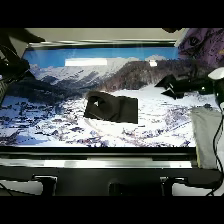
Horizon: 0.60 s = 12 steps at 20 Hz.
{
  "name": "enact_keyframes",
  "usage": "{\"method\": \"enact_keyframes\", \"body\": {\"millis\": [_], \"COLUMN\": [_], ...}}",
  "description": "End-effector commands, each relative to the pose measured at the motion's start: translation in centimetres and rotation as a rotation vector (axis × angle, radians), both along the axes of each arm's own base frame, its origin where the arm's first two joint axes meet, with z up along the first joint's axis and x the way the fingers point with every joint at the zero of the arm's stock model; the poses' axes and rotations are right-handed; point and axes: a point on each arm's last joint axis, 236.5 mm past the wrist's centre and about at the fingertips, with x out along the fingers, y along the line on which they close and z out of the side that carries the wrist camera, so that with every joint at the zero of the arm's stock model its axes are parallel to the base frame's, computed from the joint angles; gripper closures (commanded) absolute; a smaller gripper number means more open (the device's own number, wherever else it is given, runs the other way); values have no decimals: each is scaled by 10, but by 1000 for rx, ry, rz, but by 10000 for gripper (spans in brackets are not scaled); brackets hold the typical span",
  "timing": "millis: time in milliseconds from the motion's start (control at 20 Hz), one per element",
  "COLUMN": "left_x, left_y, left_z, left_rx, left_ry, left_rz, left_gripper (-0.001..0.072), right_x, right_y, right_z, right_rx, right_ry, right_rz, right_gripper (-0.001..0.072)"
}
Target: Fold the clothes and pants, and hang the long-sleeved shirts on hangers.
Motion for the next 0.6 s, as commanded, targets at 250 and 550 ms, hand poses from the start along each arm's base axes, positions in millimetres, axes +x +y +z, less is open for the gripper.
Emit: {"method": "enact_keyframes", "body": {"millis": [250,550], "left_x": [2,2], "left_y": [0,0], "left_z": [0,0], "left_rx": [2,2], "left_ry": [-7,-7], "left_rz": [0,0], "left_gripper": [692,692], "right_x": [-20,-17], "right_y": [71,105], "right_z": [-136,-165], "right_rx": [194,179], "right_ry": [188,200], "right_rz": [109,115], "right_gripper": [99,246]}}
